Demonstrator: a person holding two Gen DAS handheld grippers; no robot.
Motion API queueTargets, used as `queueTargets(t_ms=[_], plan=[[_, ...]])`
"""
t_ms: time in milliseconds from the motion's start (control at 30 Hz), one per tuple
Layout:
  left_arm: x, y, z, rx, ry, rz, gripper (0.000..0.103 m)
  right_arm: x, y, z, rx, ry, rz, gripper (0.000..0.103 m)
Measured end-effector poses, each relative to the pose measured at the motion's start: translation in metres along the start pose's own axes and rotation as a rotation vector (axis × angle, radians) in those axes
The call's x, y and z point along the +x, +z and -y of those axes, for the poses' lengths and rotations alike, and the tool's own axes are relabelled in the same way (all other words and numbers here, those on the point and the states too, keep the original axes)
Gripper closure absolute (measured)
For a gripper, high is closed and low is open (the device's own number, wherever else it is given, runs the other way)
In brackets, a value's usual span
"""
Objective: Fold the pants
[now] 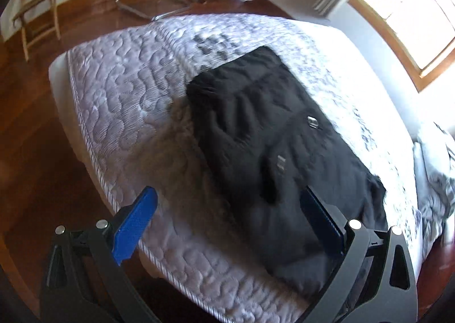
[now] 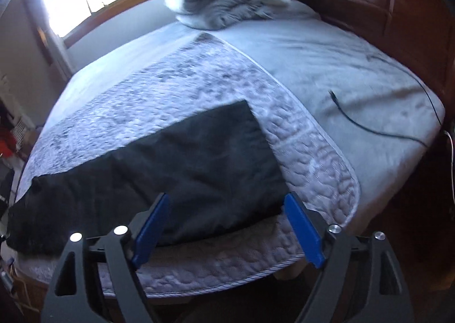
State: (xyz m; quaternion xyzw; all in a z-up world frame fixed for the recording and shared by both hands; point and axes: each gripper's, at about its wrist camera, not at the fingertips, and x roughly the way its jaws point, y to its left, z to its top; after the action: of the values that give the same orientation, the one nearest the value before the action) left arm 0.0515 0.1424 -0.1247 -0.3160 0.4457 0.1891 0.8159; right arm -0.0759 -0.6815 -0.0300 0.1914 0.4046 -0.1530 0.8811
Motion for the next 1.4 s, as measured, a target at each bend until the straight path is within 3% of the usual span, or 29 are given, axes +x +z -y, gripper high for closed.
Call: queueTargets(t_ms=[67,167,267,333,433,533,600,667,700,767,867,1067,1167,1400], plan=[[0.013,0.005,-0.005,-0.023,0.023,-0.003,0.003,-0.003,0.003,-0.020,-0.038,0.051,0.007,0.016],[0.022,0.012,-0.003,-0.028,-0.004,0.006,0.003,-0.002,0.004,-0.061,-0.139,0.094,0.008,0.016],[0.027,0.021,0.010,0.016,-0.070,0.021,0.006,0.004,-0.003,-0.099,-0.255,0.111,-0.011,0.016],[0.025,0.028,0.024,0.060,-0.102,0.035,0.015,0.010,-0.012,-0.122,-0.325,0.125,-0.029,0.015],[0.019,0.040,0.039,0.091,-0.121,0.079,0.015,0.017,-0.022,-0.145,-0.394,0.136,-0.054,0.015],[0.021,0.048,0.035,0.039,-0.138,0.032,0.015,0.019,-0.028,-0.158,-0.422,0.161,-0.067,0.013],[0.019,0.050,0.028,0.035,-0.146,0.049,0.015,0.021,-0.029,-0.161,-0.423,0.175,-0.072,0.013],[0.018,0.049,0.027,0.125,-0.075,0.083,0.015,0.025,-0.030,-0.164,-0.423,0.183,-0.087,0.013],[0.023,0.046,0.028,0.169,-0.014,0.073,0.015,0.026,-0.030,-0.165,-0.420,0.183,-0.089,0.013],[0.035,0.047,0.025,0.211,0.032,0.029,0.014,0.028,-0.028,-0.166,-0.404,0.193,-0.091,0.013],[0.036,0.043,0.017,0.210,0.020,0.043,0.013,0.032,-0.025,-0.165,-0.376,0.216,-0.096,0.013],[-0.006,0.029,0.009,0.207,0.069,0.141,0.013,0.031,-0.021,-0.152,-0.332,0.225,-0.092,0.013],[-0.027,0.016,0.012,0.237,0.063,0.168,0.012,0.035,-0.018,-0.132,-0.241,0.235,-0.101,0.013],[-0.046,-0.027,0.046,0.345,0.021,0.140,0.007,0.048,-0.021,-0.074,-0.019,0.226,-0.128,0.013]])
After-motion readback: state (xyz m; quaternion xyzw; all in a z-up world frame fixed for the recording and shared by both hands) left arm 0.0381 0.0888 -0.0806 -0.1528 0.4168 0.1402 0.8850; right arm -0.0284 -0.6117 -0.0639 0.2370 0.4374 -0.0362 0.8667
